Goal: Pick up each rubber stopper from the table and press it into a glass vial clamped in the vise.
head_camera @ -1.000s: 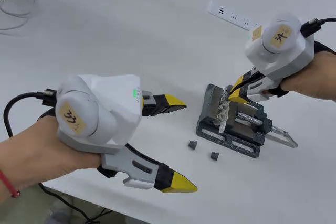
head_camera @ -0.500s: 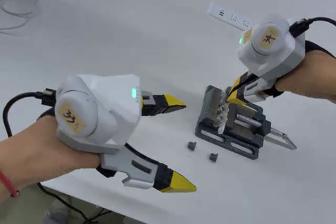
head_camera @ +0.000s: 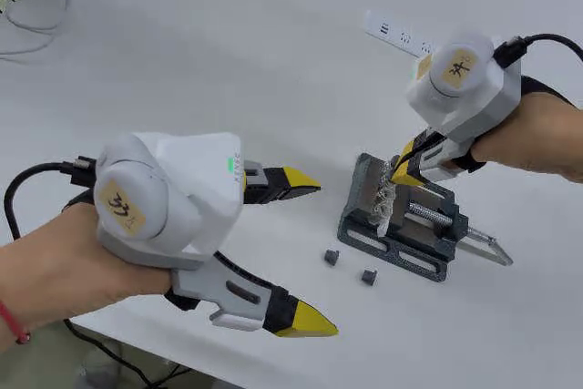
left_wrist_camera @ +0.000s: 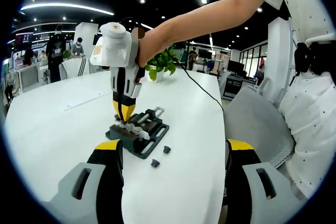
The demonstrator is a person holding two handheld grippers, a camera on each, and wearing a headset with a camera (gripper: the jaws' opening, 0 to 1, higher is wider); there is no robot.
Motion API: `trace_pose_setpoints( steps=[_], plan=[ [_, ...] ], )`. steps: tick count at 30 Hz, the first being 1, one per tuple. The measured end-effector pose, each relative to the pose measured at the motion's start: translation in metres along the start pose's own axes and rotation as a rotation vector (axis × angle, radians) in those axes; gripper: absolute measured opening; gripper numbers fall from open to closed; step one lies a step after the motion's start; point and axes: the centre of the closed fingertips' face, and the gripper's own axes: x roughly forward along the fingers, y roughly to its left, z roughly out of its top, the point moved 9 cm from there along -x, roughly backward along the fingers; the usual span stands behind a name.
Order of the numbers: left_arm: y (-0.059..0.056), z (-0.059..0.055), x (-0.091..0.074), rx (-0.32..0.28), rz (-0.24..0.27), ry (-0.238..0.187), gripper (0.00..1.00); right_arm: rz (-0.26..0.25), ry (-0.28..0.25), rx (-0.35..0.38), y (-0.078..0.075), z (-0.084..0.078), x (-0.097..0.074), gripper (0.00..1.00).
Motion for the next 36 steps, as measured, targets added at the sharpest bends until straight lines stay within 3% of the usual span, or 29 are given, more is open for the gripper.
trace_pose_setpoints(
  steps=[3, 8, 11, 13, 36],
  plan=[
    [-0.001, 0.001, 0.0, 0.003, 0.0, -0.001, 0.78, -0.005, 0.012, -0.004, -0.002, 0.001, 0.002, 0.0],
    [-0.004, 0.003, 0.001, 0.015, -0.007, 0.003, 0.78, 0.004, -0.014, 0.035, -0.003, -0.003, 0.0, 0.0],
    [-0.004, 0.003, -0.002, 0.013, -0.001, 0.004, 0.78, -0.02, -0.019, -0.006, 0.001, -0.003, -0.001, 0.0],
    [-0.003, 0.003, -0.003, 0.016, 0.002, 0.007, 0.78, -0.034, -0.036, 0.035, 0.005, -0.004, -0.002, 0.01],
    [-0.001, 0.001, -0.008, 0.019, 0.015, 0.027, 0.75, -0.077, -0.161, 0.069, 0.007, -0.012, -0.006, 0.03]
  ],
)
